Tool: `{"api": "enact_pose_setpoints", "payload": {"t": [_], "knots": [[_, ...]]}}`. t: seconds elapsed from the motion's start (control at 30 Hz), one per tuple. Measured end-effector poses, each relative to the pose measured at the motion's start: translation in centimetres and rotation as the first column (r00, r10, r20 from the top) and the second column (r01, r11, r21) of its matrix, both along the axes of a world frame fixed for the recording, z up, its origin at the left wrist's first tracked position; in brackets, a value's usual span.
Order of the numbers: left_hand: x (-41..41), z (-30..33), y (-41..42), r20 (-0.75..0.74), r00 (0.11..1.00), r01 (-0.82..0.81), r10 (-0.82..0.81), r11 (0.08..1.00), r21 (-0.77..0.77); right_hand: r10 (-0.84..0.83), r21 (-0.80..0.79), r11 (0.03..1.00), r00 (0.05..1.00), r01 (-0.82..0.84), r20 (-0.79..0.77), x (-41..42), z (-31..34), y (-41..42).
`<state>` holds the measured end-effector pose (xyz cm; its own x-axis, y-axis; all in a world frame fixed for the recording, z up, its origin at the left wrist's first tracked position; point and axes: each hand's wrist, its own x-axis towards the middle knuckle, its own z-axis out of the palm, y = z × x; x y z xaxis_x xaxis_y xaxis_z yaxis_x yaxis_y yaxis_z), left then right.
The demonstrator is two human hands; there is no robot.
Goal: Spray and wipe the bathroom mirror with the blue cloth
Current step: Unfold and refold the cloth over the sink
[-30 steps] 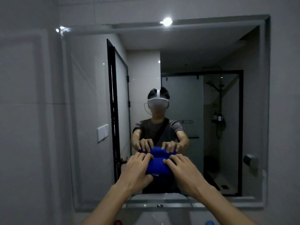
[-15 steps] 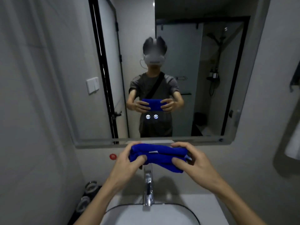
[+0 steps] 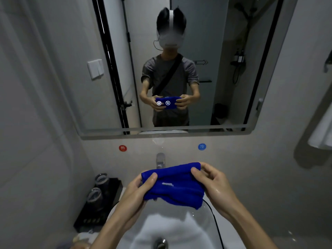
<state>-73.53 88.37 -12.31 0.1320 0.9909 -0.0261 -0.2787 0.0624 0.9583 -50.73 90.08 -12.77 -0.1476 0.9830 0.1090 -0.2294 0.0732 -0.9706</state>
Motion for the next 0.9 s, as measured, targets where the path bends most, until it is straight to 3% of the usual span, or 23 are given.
{"api": "enact_pose_setpoints", "payload": {"t": [0.13, 0.3, 0.47, 0.53, 0.6, 0.67, 0.73, 0.77, 0.83, 0.9], "knots": [[-0.3, -0.7, -0.4, -0.021, 1.000, -0.007, 0.007, 1.000, -0.011, -0.047, 0.090, 0.995, 0.992, 0.036, 0.121, -0.3, 0.1, -0.4], [-1.3, -0.9, -1.0, -0.316, 0.946, -0.011, 0.073, 0.981, 0.193, -0.089, 0.170, 0.984, 0.982, 0.061, 0.165, -1.1, -0.4, -0.8], [-2.5, -0.6, -1.0, -0.305, 0.944, -0.057, 0.126, 0.972, 0.226, -0.110, 0.239, 0.969, 0.980, 0.068, 0.168, -2.4, -0.2, -1.4], [-3.0, -0.5, -0.9, -0.202, 0.974, -0.064, 0.101, 0.981, 0.186, -0.094, 0.255, 0.965, 0.986, 0.056, 0.138, -3.1, 0.6, -1.5], [-3.5, -0.3, -0.5, 0.049, 0.999, -0.003, 0.001, 0.999, 0.045, -0.052, 0.258, 0.966, 0.992, 0.020, 0.118, -3.6, 1.5, -1.3], [-3.9, 0.2, -0.2, 0.334, 0.928, 0.198, -0.166, 0.978, -0.066, 0.018, 0.249, 0.967, 0.989, -0.054, 0.146, -3.9, 2.2, -1.0], [-3.8, 0.7, -0.1, 0.441, 0.846, 0.369, -0.301, 0.926, -0.076, 0.064, 0.247, 0.961, 0.969, -0.124, 0.240, -4.3, 2.2, -0.4], [-3.6, 0.7, -0.1, 0.377, 0.865, 0.398, -0.332, 0.911, -0.111, 0.063, 0.253, 0.957, 0.950, -0.144, 0.305, -4.4, 1.9, -0.1], [-3.6, -0.2, -0.1, 0.015, 0.956, 0.292, -0.294, 0.941, -0.170, 0.038, 0.270, 0.948, 0.906, -0.166, 0.421, -4.8, 0.9, 0.4], [-3.3, -0.5, -0.4, -0.371, 0.882, 0.280, -0.291, 0.956, -0.086, 0.040, 0.270, 0.945, 0.884, -0.184, 0.465, -5.1, -0.3, 0.7]]}}
